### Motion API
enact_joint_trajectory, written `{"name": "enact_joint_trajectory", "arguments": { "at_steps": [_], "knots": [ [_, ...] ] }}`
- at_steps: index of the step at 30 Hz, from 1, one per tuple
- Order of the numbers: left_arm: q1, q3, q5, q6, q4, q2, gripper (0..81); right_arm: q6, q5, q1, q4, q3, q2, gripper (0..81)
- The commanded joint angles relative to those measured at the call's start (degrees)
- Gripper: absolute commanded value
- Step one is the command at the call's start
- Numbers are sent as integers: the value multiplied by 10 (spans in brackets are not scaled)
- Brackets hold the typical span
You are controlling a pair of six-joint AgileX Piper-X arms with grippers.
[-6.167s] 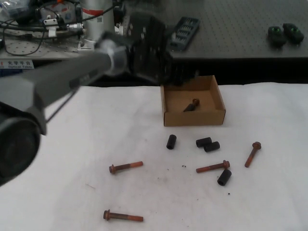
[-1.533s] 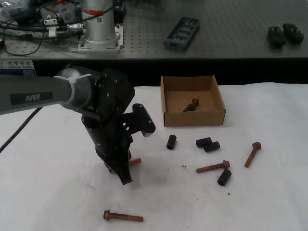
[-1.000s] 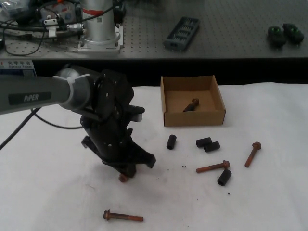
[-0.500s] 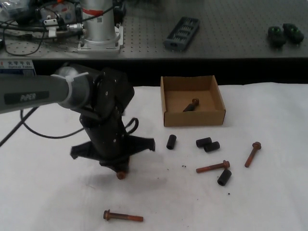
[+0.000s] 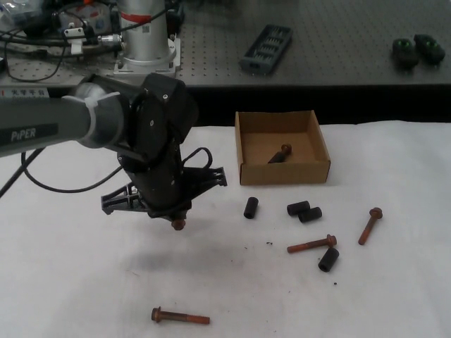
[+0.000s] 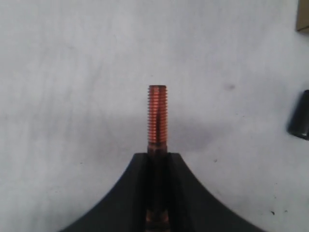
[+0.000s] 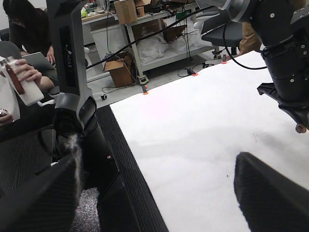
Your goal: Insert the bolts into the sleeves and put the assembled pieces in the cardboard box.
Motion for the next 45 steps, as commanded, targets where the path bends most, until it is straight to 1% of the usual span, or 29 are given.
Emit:
{"name": "enact_joint_trajectory", "arguments": {
  "at_steps": [1, 6, 8, 12, 14, 16, 26, 27, 28, 30, 31, 33, 34, 36, 38, 40, 45],
  "knots": [
    [-2, -4, -17, -43, 13, -8, 6, -8, 0, -3, 1, -1, -4, 627],
    [-21, -3, -17, -122, 15, -8, 6, -7, 0, -3, 1, -1, -4, 598],
    [-32, -3, -22, -142, 6, -8, 6, -7, 0, -3, 1, -1, -4, 598],
    [-58, -3, -82, -181, 6, -8, 6, -7, -5, -3, 2, -1, -4, 598],
    [-67, -3, -112, -189, 6, -8, 6, -6, -10, -3, 2, -1, -4, 598],
    [-72, -3, -121, -189, 6, -8, 6, -6, -18, -3, 2, -1, -4, 598],
    [-72, -3, -120, -185, 12, 5, 11, -3, -28, -3, 2, -1, -4, 598],
    [-72, -3, -118, -185, 12, 8, 31, -3, -28, -3, 2, -1, -4, 598],
    [-72, -3, -115, -185, 12, 10, 68, -3, -28, -3, 2, -1, -4, 598],
    [-72, -3, -112, -185, 12, 12, 169, -3, -28, -3, 2, -1, -4, 598],
    [-72, -3, -110, -184, 12, 12, 249, -3, -28, -3, 2, -1, -4, 598],
    [-72, -3, -111, -184, 12, 12, 358, -3, -28, -3, 2, -1, -4, 598],
    [-72, -3, -111, -184, 12, 12, 392, -3, -28, -3, 2, -1, -4, 598],
    [-72, -3, -111, -164, 12, 12, 402, -3, -28, -3, 2, -1, -4, 598],
    [-72, -3, -111, -124, 10, 12, 402, -3, -28, -3, 2, -1, -4, 598],
    [-72, -3, -112, -58, 10, 12, 402, -3, -28, -3, 2, -1, -4, 598],
    [-72, -3, -133, 166, 30, 4, 402, -8, -28, -3, 2, -1, -4, 598]
  ]
}}
